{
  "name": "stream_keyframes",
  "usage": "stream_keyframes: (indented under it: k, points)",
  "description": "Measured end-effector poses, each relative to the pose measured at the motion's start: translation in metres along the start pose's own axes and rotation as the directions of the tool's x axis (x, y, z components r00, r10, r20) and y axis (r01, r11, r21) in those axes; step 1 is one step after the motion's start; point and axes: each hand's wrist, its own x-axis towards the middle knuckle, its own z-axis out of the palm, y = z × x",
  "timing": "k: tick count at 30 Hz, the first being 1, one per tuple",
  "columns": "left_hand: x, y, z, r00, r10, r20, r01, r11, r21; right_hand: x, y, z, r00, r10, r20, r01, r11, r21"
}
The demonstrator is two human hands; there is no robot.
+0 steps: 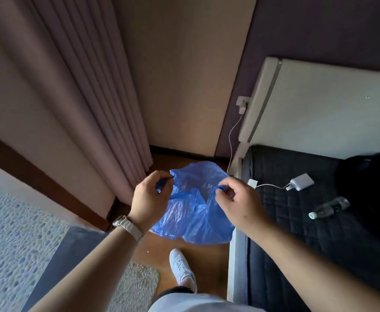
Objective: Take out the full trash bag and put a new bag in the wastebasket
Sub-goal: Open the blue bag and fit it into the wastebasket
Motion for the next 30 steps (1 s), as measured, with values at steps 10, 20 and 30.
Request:
stream_keyframes:
  k: [10,20,30]
  points:
    - [0.117,-0.033,0.007,0.998,-0.044,-0.041,0.041,0.997,-0.069,0.142,-0.014,0.045,0.989,-0.065,0.133,0.074,0.995,-0.063]
    - [0.126,-0.103,0.006,0.921,-0.328,-0.211,0.331,0.943,-0.025,0.217,0.017,0.120,0.889,-0.143,0.436,0.145,0.989,0.029]
    - [0.143,-0.139,0.034,0.622,-0.636,-0.458,0.682,0.727,-0.084,0.298,0.060,0.209,0.631,-0.319,0.708,0.176,0.947,0.270]
